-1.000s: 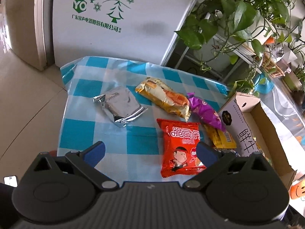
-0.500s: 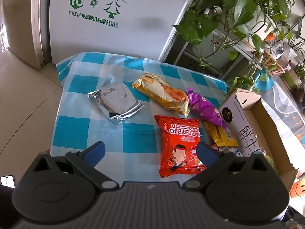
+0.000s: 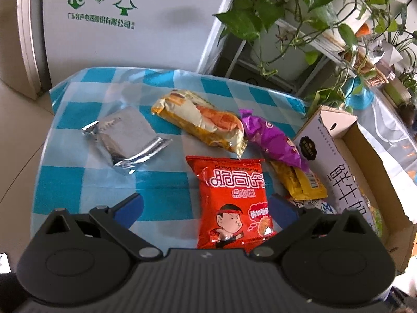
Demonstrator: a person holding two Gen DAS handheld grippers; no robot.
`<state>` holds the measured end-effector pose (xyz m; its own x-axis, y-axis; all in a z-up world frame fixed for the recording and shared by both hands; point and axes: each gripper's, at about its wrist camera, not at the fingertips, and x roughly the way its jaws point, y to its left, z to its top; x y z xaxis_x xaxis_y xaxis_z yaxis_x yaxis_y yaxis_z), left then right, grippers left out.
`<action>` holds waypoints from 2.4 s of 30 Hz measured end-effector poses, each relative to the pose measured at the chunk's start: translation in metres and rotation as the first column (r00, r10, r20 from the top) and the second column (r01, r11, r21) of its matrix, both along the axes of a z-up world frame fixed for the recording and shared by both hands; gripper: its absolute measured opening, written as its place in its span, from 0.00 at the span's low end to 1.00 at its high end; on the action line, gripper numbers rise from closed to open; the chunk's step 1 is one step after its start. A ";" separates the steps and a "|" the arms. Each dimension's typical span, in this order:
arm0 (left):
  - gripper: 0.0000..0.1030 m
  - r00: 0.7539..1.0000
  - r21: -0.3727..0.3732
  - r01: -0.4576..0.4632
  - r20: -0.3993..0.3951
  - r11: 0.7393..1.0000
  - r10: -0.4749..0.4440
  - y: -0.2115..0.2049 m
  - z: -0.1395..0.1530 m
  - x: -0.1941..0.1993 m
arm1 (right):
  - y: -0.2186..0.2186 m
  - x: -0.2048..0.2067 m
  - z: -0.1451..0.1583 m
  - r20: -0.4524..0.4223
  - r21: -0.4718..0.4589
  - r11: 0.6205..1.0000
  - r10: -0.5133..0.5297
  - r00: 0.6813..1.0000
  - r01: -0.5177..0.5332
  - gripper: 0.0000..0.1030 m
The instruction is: Organize snacks
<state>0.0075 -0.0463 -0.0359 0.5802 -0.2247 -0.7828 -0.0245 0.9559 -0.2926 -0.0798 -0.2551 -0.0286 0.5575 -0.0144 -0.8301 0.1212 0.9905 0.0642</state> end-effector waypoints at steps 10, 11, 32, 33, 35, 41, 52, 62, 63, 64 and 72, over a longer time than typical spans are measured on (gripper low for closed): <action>0.98 0.999 0.027 0.040 0.008 0.999 -0.040 -0.020 -0.011 0.016 | 0.018 -0.011 0.009 0.035 0.051 0.985 0.165 0.986 -0.166 0.87; 0.98 0.999 0.035 0.046 0.007 0.998 -0.047 -0.023 -0.012 0.018 | 0.016 -0.010 0.009 0.033 0.058 0.987 0.151 0.988 -0.152 0.87; 0.86 0.999 0.189 0.010 0.038 0.982 -0.017 -0.018 -0.026 0.004 | 0.004 0.001 -0.006 -0.013 0.142 0.989 0.032 0.999 -0.030 0.92; 0.85 0.999 0.182 0.005 0.038 0.983 -0.012 -0.013 -0.025 0.002 | 0.005 0.002 -0.007 -0.013 0.143 0.989 0.034 0.999 -0.032 0.92; 0.84 0.999 0.163 0.003 0.036 0.987 -0.009 -0.005 -0.023 -0.003 | 0.007 0.002 -0.008 -0.011 0.135 0.990 0.040 0.999 -0.038 0.92; 0.89 1.000 0.158 0.008 0.026 0.987 -0.013 0.005 -0.023 -0.009 | 0.008 0.004 -0.009 -0.015 0.146 0.989 0.036 0.999 -0.033 0.93; 1.00 0.996 0.298 0.081 0.000 0.951 -0.085 -0.020 -0.032 -0.003 | 0.012 0.008 -0.020 -0.040 0.130 0.991 0.037 0.999 -0.031 0.99; 1.00 0.996 0.297 0.082 0.002 0.951 -0.086 -0.019 -0.033 -0.003 | 0.022 0.007 -0.019 -0.035 0.087 0.994 0.072 0.997 -0.068 0.99; 1.00 0.996 0.298 0.082 0.002 0.951 -0.087 -0.019 -0.033 -0.003 | 0.023 0.007 -0.019 -0.030 0.081 0.994 0.079 0.996 -0.077 0.99; 1.00 0.996 0.298 0.083 0.001 0.951 -0.087 -0.019 -0.033 -0.003 | 0.025 0.007 -0.018 -0.027 0.075 0.994 0.087 0.996 -0.084 1.00; 1.00 0.996 0.302 0.082 -0.006 0.950 -0.084 -0.020 -0.032 -0.001 | 0.037 0.010 -0.022 -0.021 0.029 0.992 0.124 0.992 -0.123 1.00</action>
<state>0.0065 -0.0666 -0.0680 0.5753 -0.0268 -0.8175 0.0599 0.9982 0.0094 -0.0702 -0.2182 -0.0507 0.5350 0.0764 -0.8414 -0.0004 0.9959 0.0902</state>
